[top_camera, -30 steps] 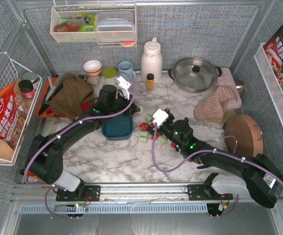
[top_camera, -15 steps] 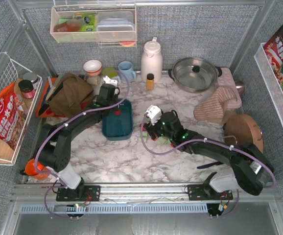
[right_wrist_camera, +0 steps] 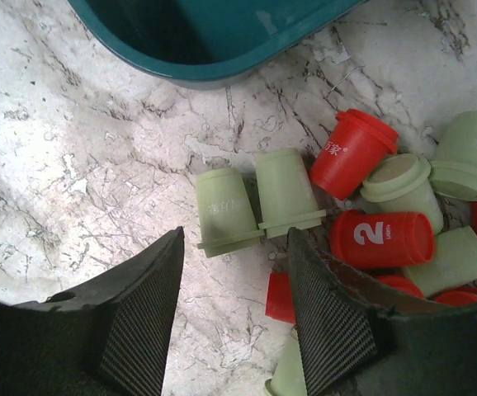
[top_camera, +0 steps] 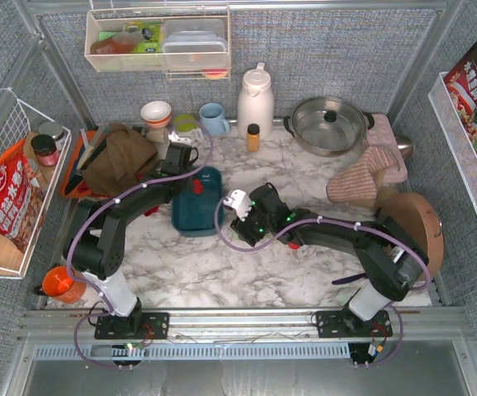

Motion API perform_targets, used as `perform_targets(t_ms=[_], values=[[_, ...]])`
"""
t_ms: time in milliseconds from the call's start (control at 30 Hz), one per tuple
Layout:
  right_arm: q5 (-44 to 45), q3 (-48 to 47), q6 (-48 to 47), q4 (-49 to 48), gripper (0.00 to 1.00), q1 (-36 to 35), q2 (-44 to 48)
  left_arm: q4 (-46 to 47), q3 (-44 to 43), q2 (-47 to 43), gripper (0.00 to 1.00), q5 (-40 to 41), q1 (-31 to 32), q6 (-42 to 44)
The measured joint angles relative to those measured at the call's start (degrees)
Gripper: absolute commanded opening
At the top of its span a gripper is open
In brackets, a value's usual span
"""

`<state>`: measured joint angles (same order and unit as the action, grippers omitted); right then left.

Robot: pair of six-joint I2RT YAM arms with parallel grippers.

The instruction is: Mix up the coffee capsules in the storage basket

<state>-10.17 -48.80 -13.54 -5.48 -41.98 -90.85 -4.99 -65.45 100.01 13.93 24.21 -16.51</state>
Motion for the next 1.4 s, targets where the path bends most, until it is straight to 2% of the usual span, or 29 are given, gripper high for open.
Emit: perform_targets(t_ms=[100, 233, 433, 533, 733, 933, 1133, 1300, 1400], values=[[-0.07, -1.33, -0.72, 2.01, 0.56, -0.31, -1.49, -0.02, -0.11, 0.81, 0.12, 0.04, -0.13, -0.07], [0.37, -2.78, -2.12, 4.35, 0.56, -0.96, -3.08, -0.74, -1.20, 1.81, 0.41, 0.02, -0.44, -0.39], [1.62, -4.87, -3.78, 7.19, 0.54, -2.03, -5.44, -2.23, -2.16, 2.08, 0.54, -0.59, -0.85, -0.72], [2.49, -5.31, -4.48, 8.04, 0.53, -2.69, -6.34, -2.82, -2.16, 1.60, 0.57, -1.29, -0.96, -1.11], [5.01, -6.08, -5.70, 9.07, 0.42, -3.41, -8.26, -2.80, -2.16, -0.22, 0.57, -2.64, -0.94, -1.51], [6.05, -5.81, -6.64, 8.55, 0.30, -3.96, -7.89, -1.25, -0.92, -3.96, 0.58, -8.52, -0.94, 0.28], [5.51, 0.48, -6.95, 4.09, 0.26, -4.04, -1.11, 1.81, 2.03, -8.20, 0.57, -16.55, -0.94, 3.10], [5.92, 8.81, -6.71, -5.16, 0.24, -3.76, 7.82, 5.14, 3.91, -10.25, 0.58, -24.81, -0.85, 4.92], [6.80, 14.27, -6.03, -12.15, 0.23, -3.37, 13.66, 8.11, 5.27, -10.69, 0.60, -33.09, -0.76, 5.77]])
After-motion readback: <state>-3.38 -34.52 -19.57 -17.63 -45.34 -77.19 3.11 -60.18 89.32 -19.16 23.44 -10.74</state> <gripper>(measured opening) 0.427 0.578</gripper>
